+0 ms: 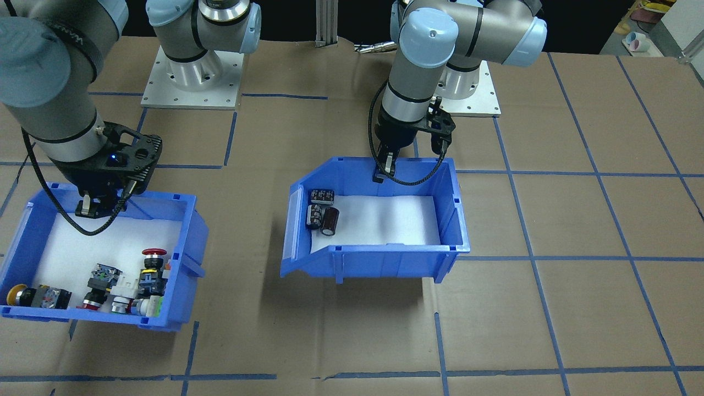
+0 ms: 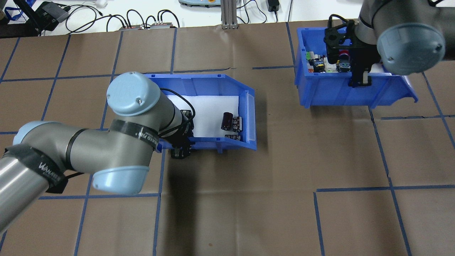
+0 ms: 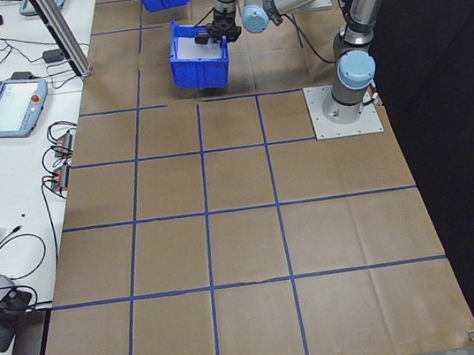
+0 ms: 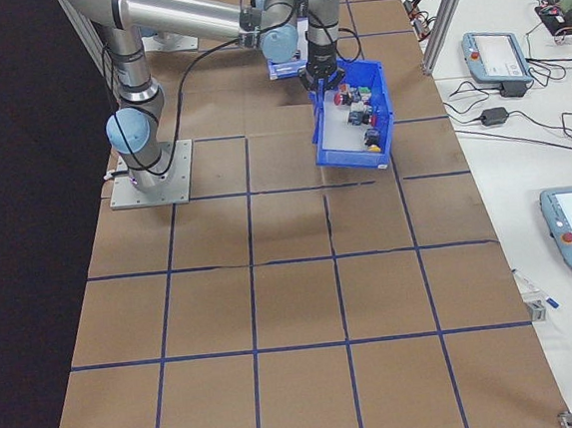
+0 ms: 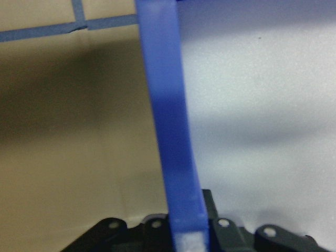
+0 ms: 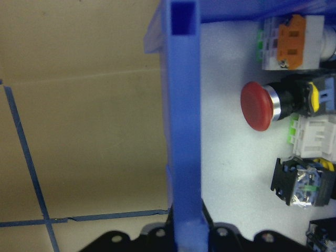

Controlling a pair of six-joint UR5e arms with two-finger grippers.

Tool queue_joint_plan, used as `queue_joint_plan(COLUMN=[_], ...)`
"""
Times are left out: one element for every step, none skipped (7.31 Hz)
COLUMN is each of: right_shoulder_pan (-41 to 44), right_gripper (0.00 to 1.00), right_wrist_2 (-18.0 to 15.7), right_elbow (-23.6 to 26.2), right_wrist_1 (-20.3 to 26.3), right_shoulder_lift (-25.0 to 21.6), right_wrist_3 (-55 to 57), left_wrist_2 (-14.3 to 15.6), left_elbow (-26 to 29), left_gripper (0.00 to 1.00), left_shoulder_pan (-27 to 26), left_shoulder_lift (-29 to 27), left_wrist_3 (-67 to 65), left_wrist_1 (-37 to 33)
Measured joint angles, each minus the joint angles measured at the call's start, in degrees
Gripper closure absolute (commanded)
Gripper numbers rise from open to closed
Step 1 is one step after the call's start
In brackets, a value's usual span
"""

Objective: Place battery box in front

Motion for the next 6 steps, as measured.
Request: queue_joint_plan(right_shoulder_pan=[-1.48,-2.37,-3.08,-3.96,-5.16,-6.41], right_gripper=[0.97,0.97,0.97,0.97,0.97,0.97], right_wrist_2=[0.01,0.02,0.02,0.02,0.06,0.15], right_elbow=[4.37,8.68,12.63,16.0,18.37,19.9], right_wrist_1=[-0.01,-0.52,-1.9,-4.06,-6.45,-8.41], right_shoulder_lift=[-4.27,-8.33,-11.71,-13.87,-14.78,-15.13], right_wrist_3=[-1.7,-2.96,-4.48,-6.52,-8.71,-10.52], left_wrist_2=[-0.16,-0.53,-0.76,-0.83,-0.9,-1.14], left_elbow=[6.47,11.94,16.37,20.28,23.46,25.78], left_gripper=[0.98,0.97,0.96,0.96,0.96,0.94], left_shoulder_pan=[-0.23,-0.89,-2.0,-3.23,-4.19,-4.93], left_shoulder_lift=[-5.77,-10.84,-15.17,-18.87,-21.81,-23.97], left_wrist_3=[-0.1,-0.52,-1.62,-3.24,-4.2,-4.66], left_wrist_1=[-0.12,-0.1,0.09,0.33,0.4,0.4])
